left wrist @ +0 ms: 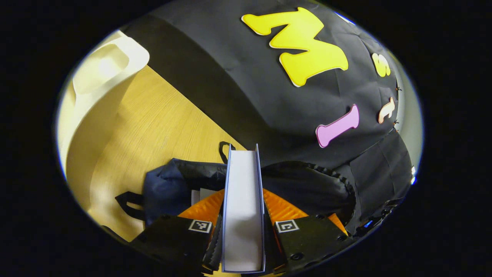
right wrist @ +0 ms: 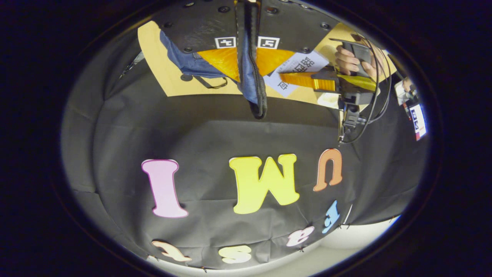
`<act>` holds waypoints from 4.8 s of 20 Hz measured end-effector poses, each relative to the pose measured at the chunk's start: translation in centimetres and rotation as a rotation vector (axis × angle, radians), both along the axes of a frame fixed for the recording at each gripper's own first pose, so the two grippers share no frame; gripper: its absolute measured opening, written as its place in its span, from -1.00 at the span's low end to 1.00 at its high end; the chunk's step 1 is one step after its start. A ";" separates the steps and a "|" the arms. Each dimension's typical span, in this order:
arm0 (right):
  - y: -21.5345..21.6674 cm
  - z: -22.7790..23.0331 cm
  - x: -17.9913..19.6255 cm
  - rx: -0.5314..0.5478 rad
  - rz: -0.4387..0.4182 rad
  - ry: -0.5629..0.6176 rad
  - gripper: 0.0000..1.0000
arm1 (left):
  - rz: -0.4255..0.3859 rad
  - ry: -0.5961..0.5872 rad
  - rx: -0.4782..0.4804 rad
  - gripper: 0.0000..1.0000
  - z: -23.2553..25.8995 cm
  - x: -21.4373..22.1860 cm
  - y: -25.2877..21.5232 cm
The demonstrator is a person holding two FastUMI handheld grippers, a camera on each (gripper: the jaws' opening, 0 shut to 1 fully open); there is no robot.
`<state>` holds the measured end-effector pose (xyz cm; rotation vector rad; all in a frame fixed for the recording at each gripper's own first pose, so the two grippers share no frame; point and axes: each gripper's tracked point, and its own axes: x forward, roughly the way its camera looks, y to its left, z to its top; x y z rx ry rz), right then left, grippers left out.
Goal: Open the schoolbag, grab two books from the bookshelf and put them into the schoolbag.
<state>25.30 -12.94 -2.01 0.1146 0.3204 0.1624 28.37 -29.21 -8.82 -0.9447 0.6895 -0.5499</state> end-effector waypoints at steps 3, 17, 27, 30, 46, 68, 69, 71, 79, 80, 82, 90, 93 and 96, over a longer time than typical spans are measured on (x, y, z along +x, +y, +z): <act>1.5 0.1 0.2 0.012 0.032 0.004 -0.89 | 0.030 -0.025 -0.015 -0.08 -1.1 0.3 -0.7; 2.4 1.2 -0.1 0.037 0.086 -0.046 -0.89 | -0.011 -0.136 -0.045 0.03 -7.2 -0.4 -9.8; 1.7 -0.2 -0.5 0.080 0.089 -0.025 -0.89 | -0.064 -0.245 0.319 0.75 -8.4 -1.4 -7.9; 1.4 -0.4 -0.8 0.061 0.066 -0.039 -0.89 | -0.074 -0.264 0.402 0.82 -8.3 -1.8 -6.5; 1.1 -3.5 -1.2 0.067 -0.086 -0.005 -0.86 | 0.192 -0.508 0.632 0.82 2.3 -6.8 12.2; 6.0 -0.6 -14.5 0.073 -0.071 -0.231 0.86 | 0.493 -0.649 0.769 0.96 6.6 -24.1 27.5; 5.9 -0.1 -16.0 0.069 -0.080 -0.245 0.92 | 0.495 -0.656 0.769 0.96 6.8 -24.8 27.6; 5.5 0.4 -18.6 0.049 -0.105 -0.252 0.92 | 0.500 -0.680 0.782 0.96 7.8 -25.6 27.7; 5.1 3.4 -27.8 0.002 -0.180 -0.348 0.91 | 0.467 -0.726 0.823 0.95 8.6 -31.2 26.8; 5.1 3.8 -28.5 0.003 -0.188 -0.362 0.84 | 0.464 -0.728 0.825 0.95 8.6 -31.5 26.7; 5.4 4.4 -29.6 0.024 -0.203 -0.374 0.91 | 0.444 -0.719 0.826 0.95 8.1 -32.0 26.1; 7.5 1.4 -31.7 -0.104 -0.141 -0.342 0.92 | 0.445 -0.741 0.869 0.96 8.1 -32.5 25.9; 6.7 0.0 -31.8 -0.136 -0.148 -0.313 0.90 | 0.449 -0.713 0.869 0.96 7.4 -32.3 26.1; 5.6 -0.7 -31.6 -0.142 -0.169 -0.294 0.90 | 0.445 -0.693 0.863 0.96 7.0 -32.2 25.6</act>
